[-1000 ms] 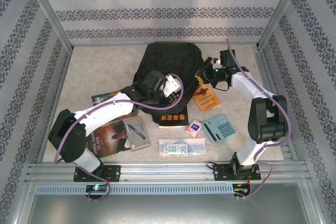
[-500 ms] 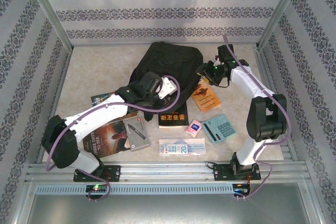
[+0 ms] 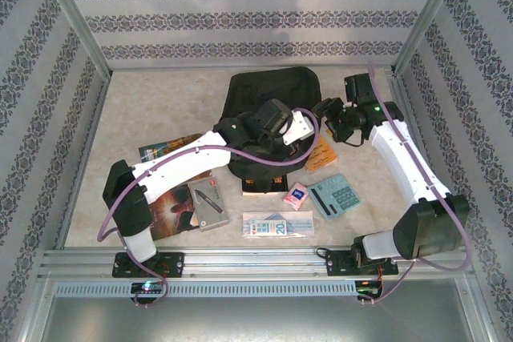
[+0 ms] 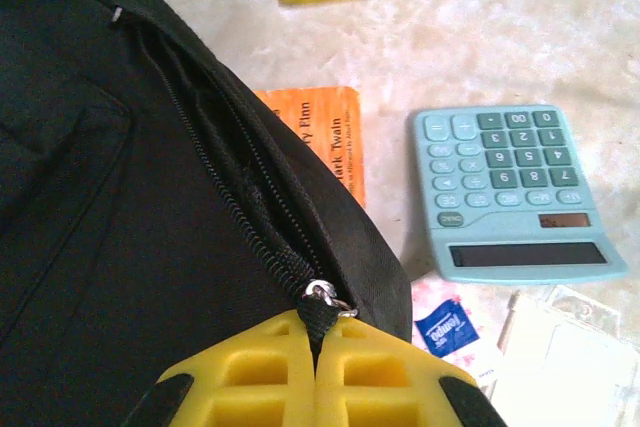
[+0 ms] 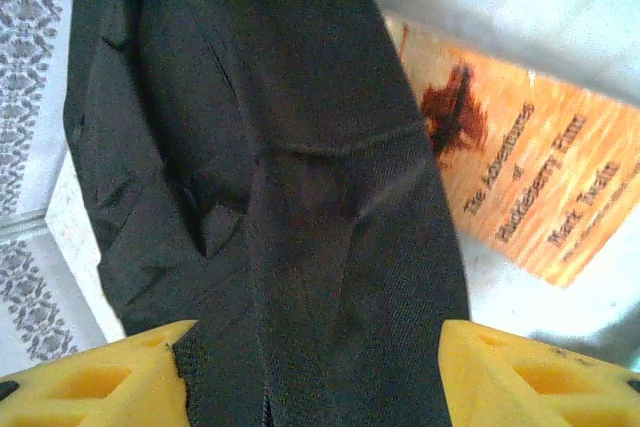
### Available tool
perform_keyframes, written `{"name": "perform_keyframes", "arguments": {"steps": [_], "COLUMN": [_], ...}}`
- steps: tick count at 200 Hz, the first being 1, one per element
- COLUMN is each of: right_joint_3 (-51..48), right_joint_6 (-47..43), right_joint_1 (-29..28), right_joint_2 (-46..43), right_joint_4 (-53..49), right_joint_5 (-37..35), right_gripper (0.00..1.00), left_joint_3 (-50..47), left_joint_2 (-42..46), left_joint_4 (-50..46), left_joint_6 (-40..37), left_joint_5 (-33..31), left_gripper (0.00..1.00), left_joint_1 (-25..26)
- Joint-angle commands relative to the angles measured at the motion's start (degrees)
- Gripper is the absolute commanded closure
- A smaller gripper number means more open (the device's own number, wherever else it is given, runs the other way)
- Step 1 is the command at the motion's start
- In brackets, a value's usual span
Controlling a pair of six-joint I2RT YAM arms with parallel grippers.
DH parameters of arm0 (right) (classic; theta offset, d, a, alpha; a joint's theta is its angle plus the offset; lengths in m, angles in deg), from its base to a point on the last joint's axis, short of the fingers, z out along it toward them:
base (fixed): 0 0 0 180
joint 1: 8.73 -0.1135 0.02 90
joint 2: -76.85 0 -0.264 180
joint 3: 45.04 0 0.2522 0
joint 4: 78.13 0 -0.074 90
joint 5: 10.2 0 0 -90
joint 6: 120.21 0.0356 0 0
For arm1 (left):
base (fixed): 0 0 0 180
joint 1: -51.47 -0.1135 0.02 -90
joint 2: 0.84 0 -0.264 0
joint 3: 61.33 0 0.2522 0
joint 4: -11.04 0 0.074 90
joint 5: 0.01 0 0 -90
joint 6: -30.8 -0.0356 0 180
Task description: Pack the student bag
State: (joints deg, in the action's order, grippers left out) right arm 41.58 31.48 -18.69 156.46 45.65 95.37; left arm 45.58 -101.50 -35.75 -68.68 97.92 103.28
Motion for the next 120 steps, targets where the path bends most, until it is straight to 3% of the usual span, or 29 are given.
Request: {"name": "perform_keyframes", "arguments": {"steps": [1,42,64,79,112,120], "right_joint_3": [-5.19,-9.56,-11.47,-11.65,-9.03,-8.28], "right_joint_6": [6.04,5.8,5.72,4.84,-0.44,-1.68], "right_joint_1": [-1.22,-2.69,-3.51,-4.0,-3.92,-3.88], "right_joint_2": [-0.45,-1.05,-1.1,-1.13,-0.88,-0.65], "right_joint_4": [4.16,9.26,12.35,12.92,7.77,6.65], "right_joint_5": [6.14,8.34,9.86,9.89,5.93,5.01], "right_gripper": [0.37,0.38,0.44,0.56,1.0,1.0], "left_joint_3": [1.75,-0.1,-0.5,-0.59,-2.15,-3.15], "left_joint_2": [0.19,0.35,0.06,-0.06,0.64,1.22], "left_joint_4": [-0.72,0.64,0.96,0.87,0.17,0.19], "left_joint_6": [-1.33,-0.16,-0.11,-0.34,-1.86,-2.08], "left_joint_5": [-0.08,-0.24,-0.32,-0.4,-2.12,-2.8], "left_gripper": [1.0,1.0,1.0,1.0,1.0,1.0], "left_joint_1": [1.42,1.88,1.98,1.98,1.98,1.97]}}
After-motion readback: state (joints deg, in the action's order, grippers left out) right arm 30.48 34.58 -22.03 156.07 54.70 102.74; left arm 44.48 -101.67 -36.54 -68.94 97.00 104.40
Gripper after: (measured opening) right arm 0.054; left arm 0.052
